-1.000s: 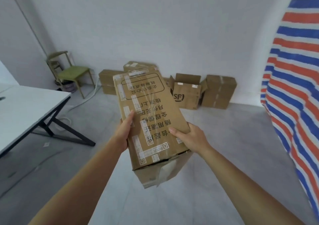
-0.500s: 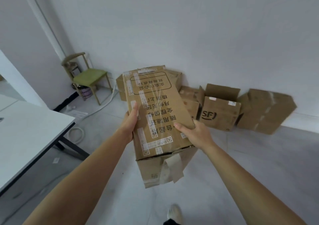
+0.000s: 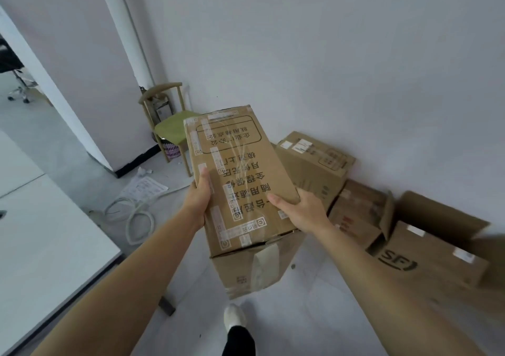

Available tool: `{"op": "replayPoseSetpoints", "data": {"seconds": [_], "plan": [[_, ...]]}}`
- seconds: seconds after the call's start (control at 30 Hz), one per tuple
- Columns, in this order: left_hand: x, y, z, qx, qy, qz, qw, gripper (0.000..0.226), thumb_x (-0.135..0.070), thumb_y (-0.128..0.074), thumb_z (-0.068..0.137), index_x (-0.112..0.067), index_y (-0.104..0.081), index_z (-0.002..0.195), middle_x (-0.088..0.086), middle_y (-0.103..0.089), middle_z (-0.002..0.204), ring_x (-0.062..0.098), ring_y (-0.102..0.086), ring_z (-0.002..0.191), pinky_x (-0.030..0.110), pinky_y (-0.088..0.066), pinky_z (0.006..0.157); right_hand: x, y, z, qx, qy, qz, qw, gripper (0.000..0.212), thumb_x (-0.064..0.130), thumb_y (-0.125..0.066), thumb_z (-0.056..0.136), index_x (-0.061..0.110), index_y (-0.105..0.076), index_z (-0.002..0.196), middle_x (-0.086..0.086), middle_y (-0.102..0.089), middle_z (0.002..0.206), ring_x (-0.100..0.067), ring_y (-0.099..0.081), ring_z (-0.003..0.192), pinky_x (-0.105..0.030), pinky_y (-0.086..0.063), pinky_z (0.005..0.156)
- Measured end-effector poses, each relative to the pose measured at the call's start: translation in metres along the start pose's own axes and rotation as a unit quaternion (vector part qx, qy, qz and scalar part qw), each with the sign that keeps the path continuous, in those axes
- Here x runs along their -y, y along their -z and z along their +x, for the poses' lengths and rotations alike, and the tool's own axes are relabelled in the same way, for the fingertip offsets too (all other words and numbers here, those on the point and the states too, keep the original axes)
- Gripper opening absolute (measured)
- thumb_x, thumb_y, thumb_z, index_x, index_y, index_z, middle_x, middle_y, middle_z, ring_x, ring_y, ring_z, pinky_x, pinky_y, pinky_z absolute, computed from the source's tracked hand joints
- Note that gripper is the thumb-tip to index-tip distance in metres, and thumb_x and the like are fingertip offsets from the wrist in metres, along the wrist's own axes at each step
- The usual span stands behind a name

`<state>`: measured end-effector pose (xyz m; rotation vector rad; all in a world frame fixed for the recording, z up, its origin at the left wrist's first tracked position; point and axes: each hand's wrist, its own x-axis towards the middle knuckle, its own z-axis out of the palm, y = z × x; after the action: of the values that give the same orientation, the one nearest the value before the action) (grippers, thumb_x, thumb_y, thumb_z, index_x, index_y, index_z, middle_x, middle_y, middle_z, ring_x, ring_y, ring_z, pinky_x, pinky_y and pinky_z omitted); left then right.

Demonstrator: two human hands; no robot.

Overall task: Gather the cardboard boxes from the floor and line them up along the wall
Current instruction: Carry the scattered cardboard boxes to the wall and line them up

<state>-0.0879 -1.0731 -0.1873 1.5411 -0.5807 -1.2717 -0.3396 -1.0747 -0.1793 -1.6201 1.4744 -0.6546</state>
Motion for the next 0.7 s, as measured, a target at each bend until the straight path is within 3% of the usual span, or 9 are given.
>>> {"op": "replayPoseSetpoints", "data": {"seconds": [0.13,0.27,0.57,0.7], "plan": [[-0.023,0.008,0.123,-0.017,0.023,-0.018,0.999,0.071,-0.074,-0.04,0.089,-0.022,-0.052,0.136,0.007,-0.073,0.113,0.029,-0.072,0.097,0.053,-0.06,0.08,0.013,-0.027,0.121,0.028,-0.005,-0.016,0.999,0.045,0.078,-0.064,0.075,0.038,-0.065,0.096,0.02,-0.072,0.088,0.003,-0.068,0.081,-0.019,-0.052,0.07],[-0.064,0.006,0.235,-0.047,0.04,-0.021,0.998,0.063,-0.064,-0.042,0.095,-0.021,-0.046,0.14,0.009,-0.069,0.119,0.03,-0.07,0.101,0.053,-0.058,0.085,0.033,-0.045,0.244,0.049,-0.018,-0.03,0.998,0.059,0.083,-0.06,0.073,0.037,-0.066,0.109,0.022,-0.071,0.092,0.006,-0.065,0.082,-0.018,-0.051,0.069],[-0.101,-0.014,0.434,-0.126,0.09,0.024,0.988,0.062,-0.06,-0.04,0.098,-0.017,-0.045,0.142,0.01,-0.061,0.128,0.032,-0.061,0.112,0.05,-0.053,0.095,0.03,-0.067,0.471,0.134,-0.072,-0.023,0.988,0.053,0.074,-0.068,0.075,0.035,-0.061,0.11,0.017,-0.073,0.088,0.004,-0.067,0.083,-0.029,-0.058,0.083],[-0.085,-0.029,0.538,-0.169,0.128,0.032,0.977,0.057,-0.054,-0.036,0.101,-0.013,-0.047,0.139,0.008,-0.061,0.129,0.031,-0.06,0.114,0.045,-0.052,0.093,-0.009,-0.096,0.591,0.195,-0.085,-0.013,0.977,0.069,0.074,-0.071,0.072,0.033,-0.056,0.126,0.018,-0.068,0.107,-0.003,-0.065,0.098,-0.032,-0.055,0.092]]}}
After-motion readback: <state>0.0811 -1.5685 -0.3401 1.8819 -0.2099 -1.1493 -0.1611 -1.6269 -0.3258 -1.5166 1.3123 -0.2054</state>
